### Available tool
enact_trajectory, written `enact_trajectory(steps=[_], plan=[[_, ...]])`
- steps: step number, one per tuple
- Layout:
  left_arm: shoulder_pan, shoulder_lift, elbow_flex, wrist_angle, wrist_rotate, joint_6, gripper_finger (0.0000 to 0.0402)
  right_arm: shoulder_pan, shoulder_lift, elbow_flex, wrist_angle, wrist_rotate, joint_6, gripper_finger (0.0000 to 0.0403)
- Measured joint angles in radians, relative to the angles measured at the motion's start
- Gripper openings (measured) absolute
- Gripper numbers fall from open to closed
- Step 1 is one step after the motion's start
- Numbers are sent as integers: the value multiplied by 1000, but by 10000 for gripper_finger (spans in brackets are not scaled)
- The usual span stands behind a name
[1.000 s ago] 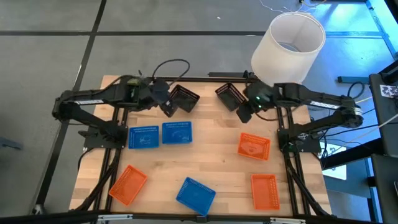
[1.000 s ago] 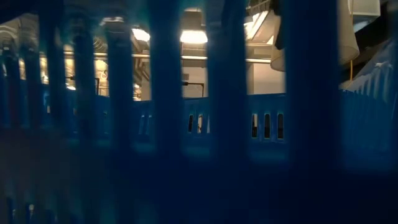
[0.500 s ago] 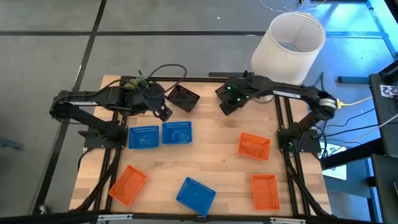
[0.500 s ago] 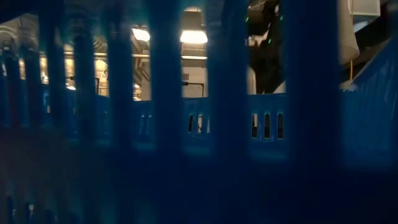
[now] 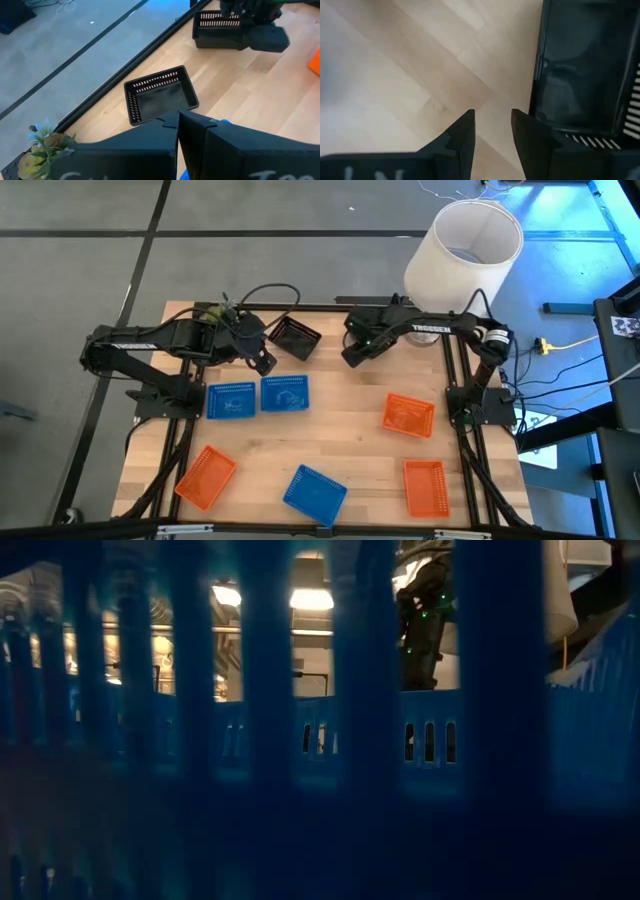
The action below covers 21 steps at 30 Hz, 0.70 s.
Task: Stack baskets by color
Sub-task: Stack the right black bin on the stacked black bins
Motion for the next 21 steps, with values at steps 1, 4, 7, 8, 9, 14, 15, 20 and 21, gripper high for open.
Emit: enact_trajectory(steps=[1,4,7,8,9,14,15,20,21], plan=[[0,0,0,0,1,-7,0,0,3,0,4,10,0,126],[0,0,0,0,2,-15,0,0,7,0,4,22,1,126],[0,0,0,0,11,-15,0,0,7,0,5,23,1,126],[0,0,0,0,14,-15,0,0,7,0,5,24,1,126],[0,0,0,0,15,-15,0,0,7,0,7,32,2,126],[0,0,0,0,15,-18,0,0,7,0,9,77,28,126],[0,0,0,0,15,-18,0,0,7,0,8,79,30,126],[0,0,0,0,15,-18,0,1,7,0,8,126,22,126],[0,0,0,0,15,-18,0,1,7,0,5,151,14,126]])
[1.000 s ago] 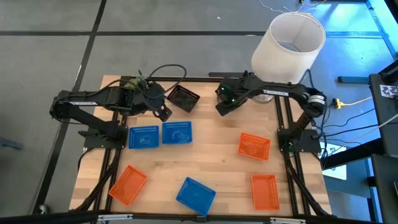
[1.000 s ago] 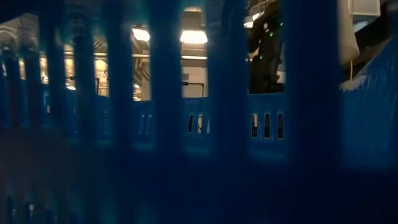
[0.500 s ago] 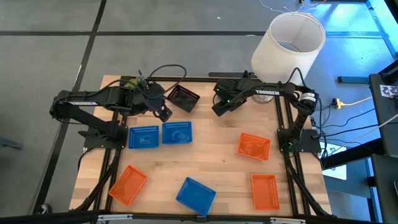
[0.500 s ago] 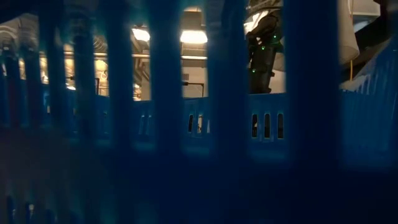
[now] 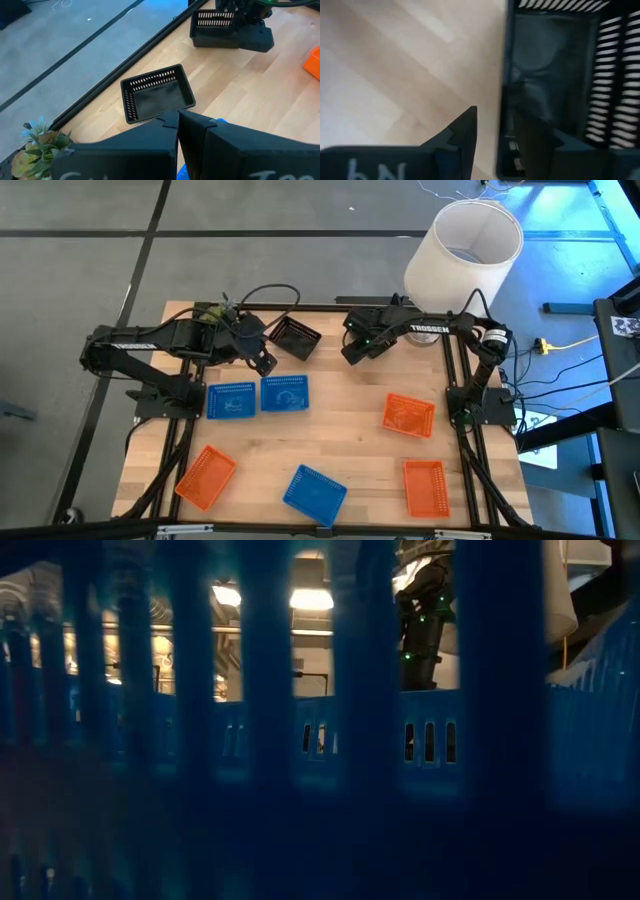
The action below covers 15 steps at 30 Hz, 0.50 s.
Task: Stack baskets by color
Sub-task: Stack the right black bin on the stacked black bins
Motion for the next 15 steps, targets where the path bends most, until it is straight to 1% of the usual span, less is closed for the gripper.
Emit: enact_trajectory(steps=[2,6,8,11,15], plan=[[0,0,0,0,0,0,0,-4,0,0,-1,16,-13,126],[0,0,0,0,0,0,0,-14,12,0,1,7,-13,126],[0,0,0,0,2,0,0,-20,39,0,0,-19,-24,126],[0,0,0,-1,8,0,0,-25,88,0,3,-99,-54,126],[0,0,0,-1,8,0,0,-25,140,-2,3,-100,-55,122]])
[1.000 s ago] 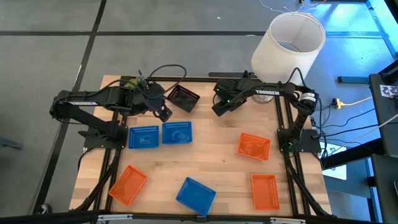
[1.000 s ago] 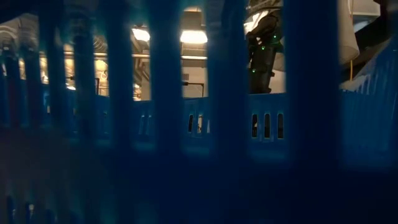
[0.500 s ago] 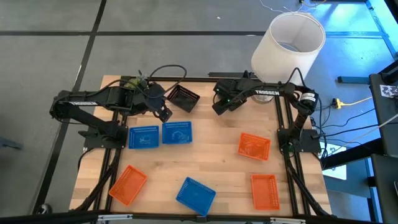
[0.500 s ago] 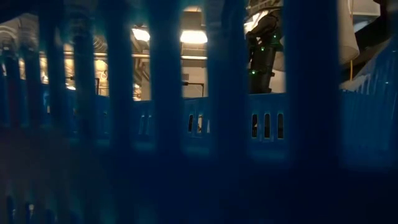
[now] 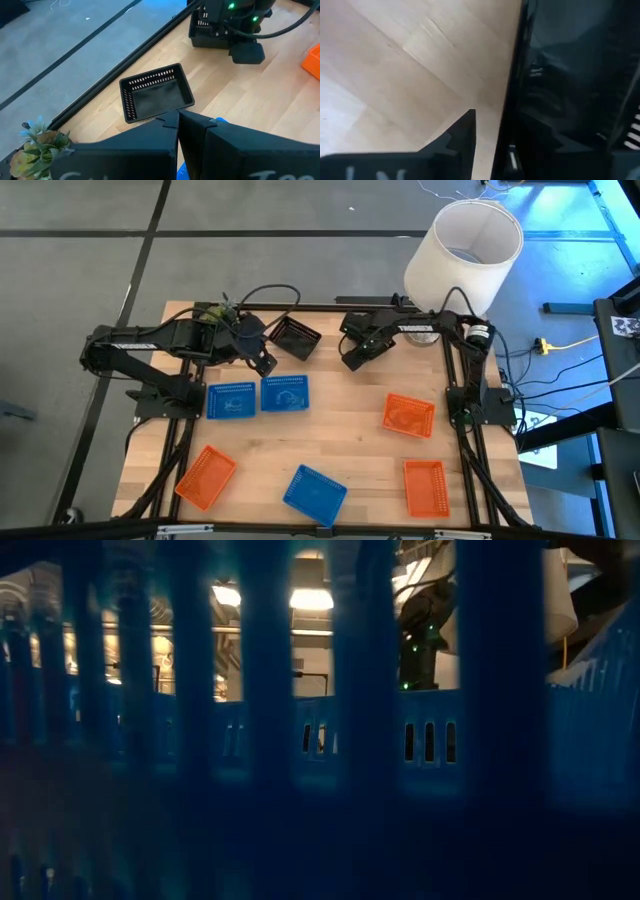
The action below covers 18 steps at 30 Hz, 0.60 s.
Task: Stack baskets by color
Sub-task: Stack the right black bin on the stacked black bins
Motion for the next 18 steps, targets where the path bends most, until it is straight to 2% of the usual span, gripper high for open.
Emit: enact_trajectory(steps=[3,7,13,18], plan=[[0,0,0,0,0,0,0,0,8,0,1,-1,4,90],[0,0,0,-2,0,0,0,0,-13,1,6,5,4,14],[0,0,0,-43,2,-24,0,11,-66,50,-41,-3,22,4],[0,0,0,-127,0,-82,0,65,-71,241,-110,-3,-6,2]])
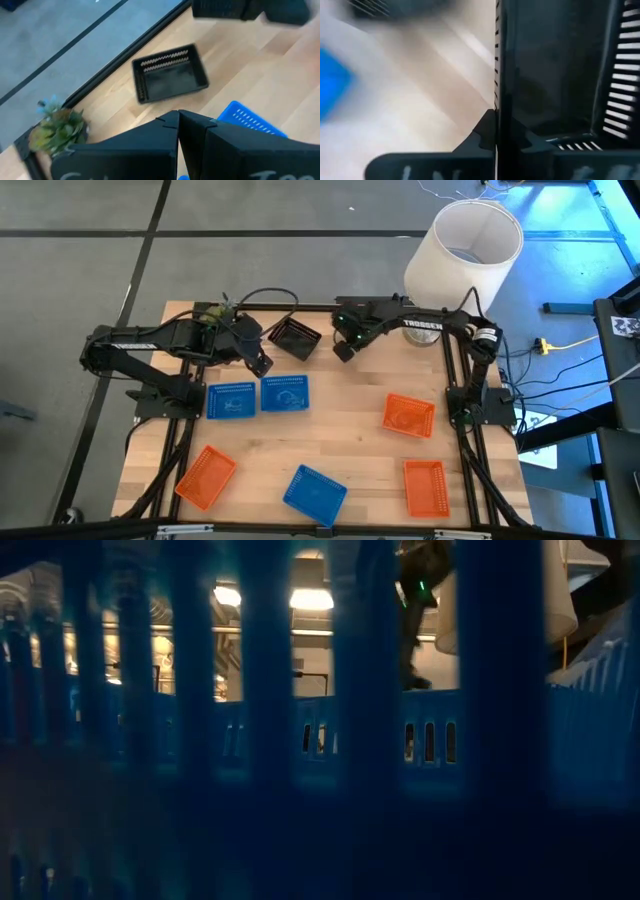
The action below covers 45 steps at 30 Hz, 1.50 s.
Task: Stack baskets by color
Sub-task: Stack the right black bin on the stacked black bins
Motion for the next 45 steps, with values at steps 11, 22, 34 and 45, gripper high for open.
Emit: enact_trajectory(steps=[11,22,34,45], plan=[[-29,0,0,-70,-24,-49,0,99,22,230,331,-105,-15,1],[-65,-3,0,-71,-36,-72,0,99,138,228,417,-182,4,0],[-67,-4,0,-71,-36,-75,0,99,247,227,344,-191,-2,0],[-67,-4,0,-74,-35,-70,0,101,246,227,133,-173,-4,0]])
